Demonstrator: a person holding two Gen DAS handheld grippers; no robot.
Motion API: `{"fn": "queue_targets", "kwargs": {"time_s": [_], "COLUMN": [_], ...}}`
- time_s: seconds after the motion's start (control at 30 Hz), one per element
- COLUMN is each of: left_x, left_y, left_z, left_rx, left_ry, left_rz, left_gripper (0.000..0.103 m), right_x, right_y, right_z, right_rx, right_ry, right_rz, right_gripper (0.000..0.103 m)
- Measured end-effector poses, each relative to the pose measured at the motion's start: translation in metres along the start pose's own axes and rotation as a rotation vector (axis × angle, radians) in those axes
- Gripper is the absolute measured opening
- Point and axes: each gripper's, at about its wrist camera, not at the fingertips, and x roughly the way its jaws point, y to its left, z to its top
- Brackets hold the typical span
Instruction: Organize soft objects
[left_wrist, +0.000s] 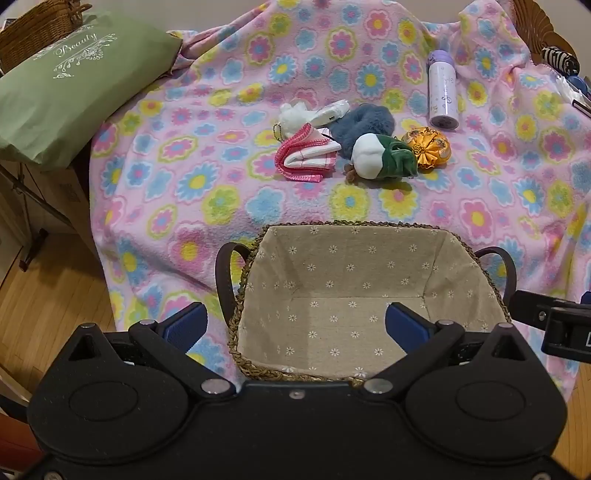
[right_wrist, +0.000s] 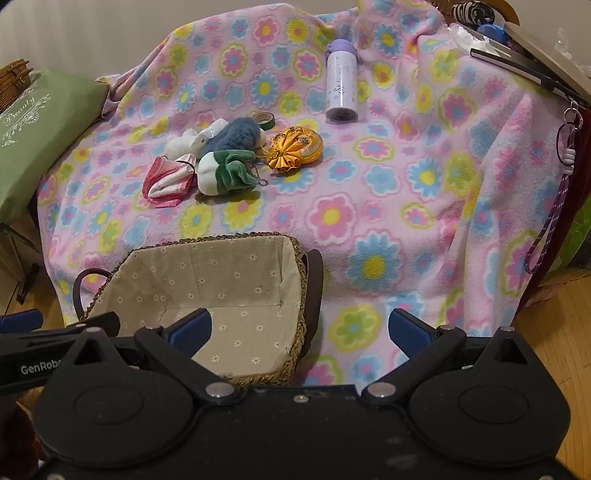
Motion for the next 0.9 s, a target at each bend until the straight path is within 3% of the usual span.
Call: {"fn": "queue_targets", "kwargs": {"time_s": [0.9], "left_x": [0.0014], "left_y": [0.0032], "left_z": [-0.0021], "left_rx": [0.0], "left_ry": [0.005], "left_rz": [-0.003], "left_gripper": [0.1], "right_x": [0.0006], "right_y": [-0.0004], "right_z": [-0.0012], "right_rx": [0.003], "right_ry": [0.004], "right_rz": [0.003], "right_gripper": [0.103]}}
